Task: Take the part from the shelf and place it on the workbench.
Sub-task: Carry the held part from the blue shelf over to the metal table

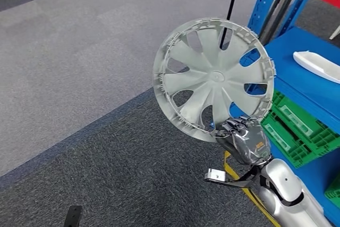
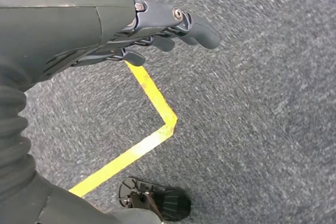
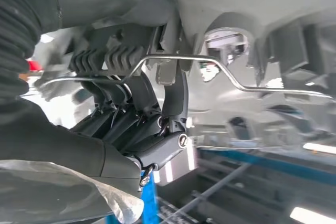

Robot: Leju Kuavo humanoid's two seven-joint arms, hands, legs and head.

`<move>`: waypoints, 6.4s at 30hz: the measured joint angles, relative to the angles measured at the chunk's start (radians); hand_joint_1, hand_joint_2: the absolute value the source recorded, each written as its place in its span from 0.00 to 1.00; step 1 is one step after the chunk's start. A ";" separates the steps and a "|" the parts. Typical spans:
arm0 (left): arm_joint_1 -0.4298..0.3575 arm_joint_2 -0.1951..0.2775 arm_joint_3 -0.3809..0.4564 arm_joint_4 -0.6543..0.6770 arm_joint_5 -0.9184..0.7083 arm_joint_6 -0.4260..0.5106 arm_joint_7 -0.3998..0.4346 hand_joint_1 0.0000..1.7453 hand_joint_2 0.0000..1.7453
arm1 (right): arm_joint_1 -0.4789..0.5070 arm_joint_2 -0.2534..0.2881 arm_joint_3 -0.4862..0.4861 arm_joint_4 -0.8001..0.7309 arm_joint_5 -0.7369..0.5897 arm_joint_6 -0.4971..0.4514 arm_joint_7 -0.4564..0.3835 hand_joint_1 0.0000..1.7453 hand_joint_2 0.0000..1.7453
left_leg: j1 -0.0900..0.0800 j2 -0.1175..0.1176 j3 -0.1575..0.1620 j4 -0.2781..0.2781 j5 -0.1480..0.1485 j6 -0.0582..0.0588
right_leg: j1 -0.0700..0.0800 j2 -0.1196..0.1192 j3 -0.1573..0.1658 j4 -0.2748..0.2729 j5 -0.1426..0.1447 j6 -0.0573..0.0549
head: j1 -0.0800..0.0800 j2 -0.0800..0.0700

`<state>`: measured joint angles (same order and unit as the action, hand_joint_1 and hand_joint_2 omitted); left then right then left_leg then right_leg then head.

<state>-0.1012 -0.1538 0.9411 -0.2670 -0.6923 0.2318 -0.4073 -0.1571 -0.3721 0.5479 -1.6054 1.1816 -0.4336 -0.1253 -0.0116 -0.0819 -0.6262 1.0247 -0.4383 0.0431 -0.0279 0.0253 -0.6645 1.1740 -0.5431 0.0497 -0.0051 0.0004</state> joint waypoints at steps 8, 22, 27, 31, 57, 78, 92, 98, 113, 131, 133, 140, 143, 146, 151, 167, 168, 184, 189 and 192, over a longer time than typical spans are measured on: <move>-0.013 -0.002 -0.020 0.000 -0.023 0.012 0.016 0.00 1.00 | 0.045 -0.023 -0.024 -0.048 0.006 0.001 0.012 1.00 1.00 | 0.000 0.014 -0.044 0.078 -0.042 -0.039 | -0.005 -0.001 0.078 -0.136 0.038 -0.033 | -0.006 0.000; -0.023 -0.007 -0.031 0.001 -0.025 0.010 0.018 0.00 1.00 | 0.090 -0.040 -0.049 -0.085 0.010 -0.003 0.020 1.00 1.00 | -0.008 0.123 -0.014 0.013 -0.007 -0.013 | 0.002 -0.125 0.126 -0.133 -0.020 -0.001 | -0.010 0.000; -0.030 -0.008 -0.033 0.001 -0.025 0.011 0.018 0.00 1.00 | 0.100 -0.049 -0.050 -0.088 0.011 -0.003 0.021 1.00 1.00 | -0.004 0.056 -0.003 0.007 -0.008 0.007 | 0.001 -0.028 -0.024 0.124 -0.114 -0.001 | 0.000 0.000; -0.028 -0.011 -0.033 0.001 -0.025 0.010 0.018 0.00 1.00 | 0.103 -0.051 -0.048 -0.088 0.014 -0.003 0.017 1.00 1.00 | 0.000 -0.005 0.002 0.016 -0.015 0.001 | -0.005 0.009 0.013 -0.022 0.014 0.000 | 0.001 0.000; -0.030 -0.021 -0.034 0.002 0.000 0.009 0.022 0.00 1.00 | 0.027 -0.052 -0.037 -0.068 0.005 0.003 -0.020 1.00 1.00 | -0.001 0.067 -0.005 0.009 -0.007 0.004 | 0.000 -0.032 -0.005 0.087 -0.100 0.003 | 0.000 0.000; -0.021 -0.022 -0.030 0.002 -0.003 0.029 -0.006 0.00 1.00 | -0.018 -0.049 0.009 -0.031 -0.002 0.006 -0.010 1.00 1.00 | 0.003 0.124 -0.038 0.062 0.005 -0.043 | 0.004 -0.105 0.114 -0.144 0.018 -0.029 | -0.013 0.000; -0.032 -0.024 -0.031 0.002 -0.003 0.041 -0.005 0.00 1.00 | -0.048 -0.045 0.018 0.003 -0.003 0.016 -0.020 1.00 1.00 | 0.005 -0.004 0.000 0.001 0.000 -0.005 | -0.003 0.000 0.008 -0.027 0.024 0.008 | -0.003 0.000; -0.023 -0.021 -0.031 0.003 0.003 0.038 -0.006 0.00 1.00 | -0.048 -0.042 0.023 0.006 -0.004 0.015 -0.020 1.00 1.00 | 0.012 -0.046 -0.021 0.017 -0.004 -0.038 | -0.006 0.023 0.072 -0.140 0.045 -0.017 | -0.007 0.000; -0.021 -0.016 -0.030 0.003 0.003 0.007 0.002 0.00 1.00 | -0.050 -0.031 0.032 0.006 0.006 0.015 -0.017 1.00 1.00 | -0.004 0.122 -0.021 0.009 0.008 -0.021 | 0.007 -0.140 0.138 -0.154 -0.006 -0.001 | -0.014 0.000; -0.023 -0.009 -0.043 0.005 -0.017 -0.020 0.051 0.00 1.00 | -0.051 -0.017 0.070 -0.002 0.034 0.016 0.010 1.00 1.00 | 0.011 0.021 -0.063 0.100 -0.041 -0.054 | -0.007 -0.010 0.094 -0.148 0.038 -0.032 | -0.014 0.000; -0.026 -0.010 -0.044 0.005 -0.017 -0.024 0.052 0.00 1.00 | -0.050 -0.017 0.070 -0.002 0.035 0.017 0.011 1.00 1.00 | 0.016 0.063 -0.121 0.223 -0.092 -0.061 | -0.004 -0.038 0.101 -0.149 0.032 -0.039 | -0.018 0.000; -0.027 -0.007 -0.046 0.006 -0.017 -0.030 0.058 0.00 1.00 | -0.055 -0.017 0.075 -0.003 0.036 0.019 0.011 1.00 1.00 | 0.007 0.131 -0.027 0.039 0.008 -0.046 | 0.002 -0.119 0.133 -0.151 0.005 -0.022 | -0.018 0.000; -0.027 -0.007 -0.048 0.006 -0.017 -0.030 0.059 0.00 1.00 | -0.061 -0.016 0.076 -0.003 0.035 0.019 0.011 1.00 1.00 | -0.002 0.123 -0.022 0.018 0.001 -0.028 | 0.007 -0.146 0.144 -0.160 -0.002 -0.005 | -0.016 0.000; -0.028 -0.006 -0.049 0.006 -0.015 -0.030 0.060 0.00 1.00 | -0.070 -0.015 0.075 -0.004 0.033 0.019 0.011 1.00 1.00 | 0.006 0.092 -0.013 0.005 0.005 -0.009 | 0.003 -0.096 0.124 -0.114 -0.037 0.006 | -0.010 0.000; -0.035 -0.008 -0.049 0.006 0.000 -0.036 0.061 0.00 1.00 | -0.095 -0.015 0.084 0.015 0.024 0.028 -0.008 1.00 1.00 | 0.006 0.028 -0.007 0.004 0.003 0.003 | 0.006 -0.027 -0.032 0.118 -0.086 0.002 | -0.002 0.000; -0.031 -0.002 -0.044 0.007 0.017 -0.038 0.066 0.00 1.00 | -0.158 0.010 0.105 0.069 0.010 0.025 -0.007 1.00 1.00 | 0.025 0.077 -0.129 0.240 -0.076 -0.066 | 0.000 -0.069 0.098 -0.159 0.043 -0.041 | -0.017 0.000; -0.031 0.000 -0.044 0.007 0.017 -0.039 0.066 0.00 1.00 | -0.154 0.013 0.106 0.070 0.017 0.024 -0.003 1.00 1.00 | 0.026 0.088 -0.097 0.179 -0.041 -0.066 | 0.000 -0.082 0.104 -0.159 0.039 -0.037 | -0.017 0.000; -0.037 0.002 -0.043 0.007 0.017 -0.038 0.065 0.00 1.00 | -0.133 0.023 0.109 0.073 0.073 0.011 0.023 1.00 1.00 | 0.013 -0.008 -0.004 0.002 0.003 -0.004 | 0.007 -0.002 0.010 -0.018 0.012 -0.010 | -0.005 0.000; -0.029 0.003 -0.043 0.007 0.018 -0.035 0.065 0.00 1.00 | -0.139 0.025 0.107 0.081 0.101 0.002 0.038 1.00 1.00 | 0.021 -0.065 -0.018 0.005 0.007 -0.032 | 0.005 0.038 0.079 -0.153 0.050 -0.022 | -0.006 0.000; -0.024 0.005 -0.043 0.007 0.018 -0.033 0.066 0.00 1.00 | -0.138 0.031 0.103 0.084 0.106 -0.007 0.051 1.00 1.00 | 0.016 0.003 -0.042 0.059 -0.026 -0.049 | 0.001 0.005 0.096 -0.167 0.052 -0.036 | -0.013 0.000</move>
<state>-0.1256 -0.1485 0.8980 -0.2598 -0.6745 0.1988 -0.3412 -0.2948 -0.3412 0.6513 -1.5213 1.2874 -0.4402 -0.0748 0.0042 -0.0789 -0.6679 1.0838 -0.4646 -0.0055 -0.0272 0.0301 -0.5690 1.0070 -0.4910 0.0134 -0.0185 0.0004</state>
